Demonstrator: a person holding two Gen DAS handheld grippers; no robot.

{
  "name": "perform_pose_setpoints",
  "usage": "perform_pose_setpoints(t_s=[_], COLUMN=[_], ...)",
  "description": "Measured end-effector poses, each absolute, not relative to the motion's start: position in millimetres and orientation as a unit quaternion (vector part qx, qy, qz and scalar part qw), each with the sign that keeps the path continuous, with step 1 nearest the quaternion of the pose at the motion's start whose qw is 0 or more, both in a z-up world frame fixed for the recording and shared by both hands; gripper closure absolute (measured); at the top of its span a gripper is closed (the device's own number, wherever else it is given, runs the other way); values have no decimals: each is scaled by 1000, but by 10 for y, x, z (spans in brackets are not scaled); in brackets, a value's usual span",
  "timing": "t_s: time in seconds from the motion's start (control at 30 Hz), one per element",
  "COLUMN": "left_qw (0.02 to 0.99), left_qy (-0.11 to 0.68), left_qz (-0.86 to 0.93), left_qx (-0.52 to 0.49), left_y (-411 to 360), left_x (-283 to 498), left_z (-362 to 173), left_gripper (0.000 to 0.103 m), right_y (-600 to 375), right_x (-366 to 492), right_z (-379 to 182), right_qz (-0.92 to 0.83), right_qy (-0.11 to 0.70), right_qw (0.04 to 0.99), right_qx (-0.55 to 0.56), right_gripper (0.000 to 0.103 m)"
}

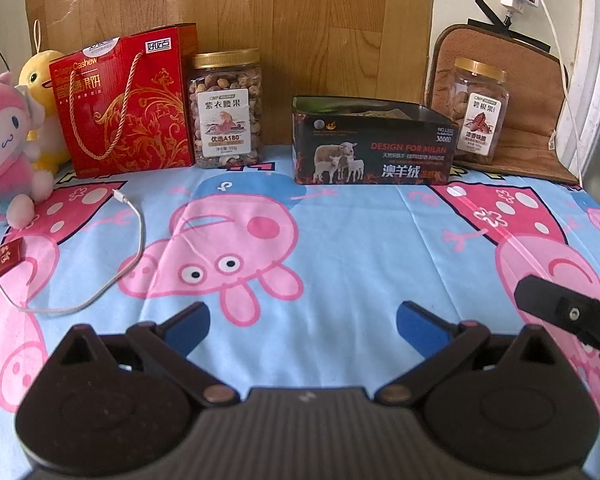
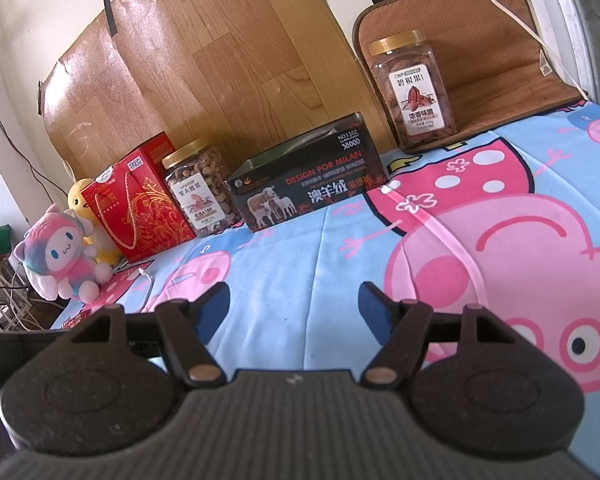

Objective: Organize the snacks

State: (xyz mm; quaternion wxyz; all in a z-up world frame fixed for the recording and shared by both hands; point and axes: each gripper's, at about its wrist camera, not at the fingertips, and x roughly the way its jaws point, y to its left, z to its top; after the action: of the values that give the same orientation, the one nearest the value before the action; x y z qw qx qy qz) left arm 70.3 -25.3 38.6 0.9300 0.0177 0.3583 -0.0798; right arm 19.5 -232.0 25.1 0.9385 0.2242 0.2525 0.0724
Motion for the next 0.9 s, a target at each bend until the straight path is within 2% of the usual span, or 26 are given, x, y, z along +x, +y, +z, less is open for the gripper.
perform_pose_setpoints(t_s=[0.9], left_qw=[928], left_qy=[363], left_qz=[-84], left_qx=[19], left_y=[-265], left_x=[703], left_z=[380], left_gripper=[0], right_y=[-2323], right_x=[196], right_z=[251], right_qz=[72], right_qy=[253], right_qw=[938], right_qx=[225], right_gripper=[30])
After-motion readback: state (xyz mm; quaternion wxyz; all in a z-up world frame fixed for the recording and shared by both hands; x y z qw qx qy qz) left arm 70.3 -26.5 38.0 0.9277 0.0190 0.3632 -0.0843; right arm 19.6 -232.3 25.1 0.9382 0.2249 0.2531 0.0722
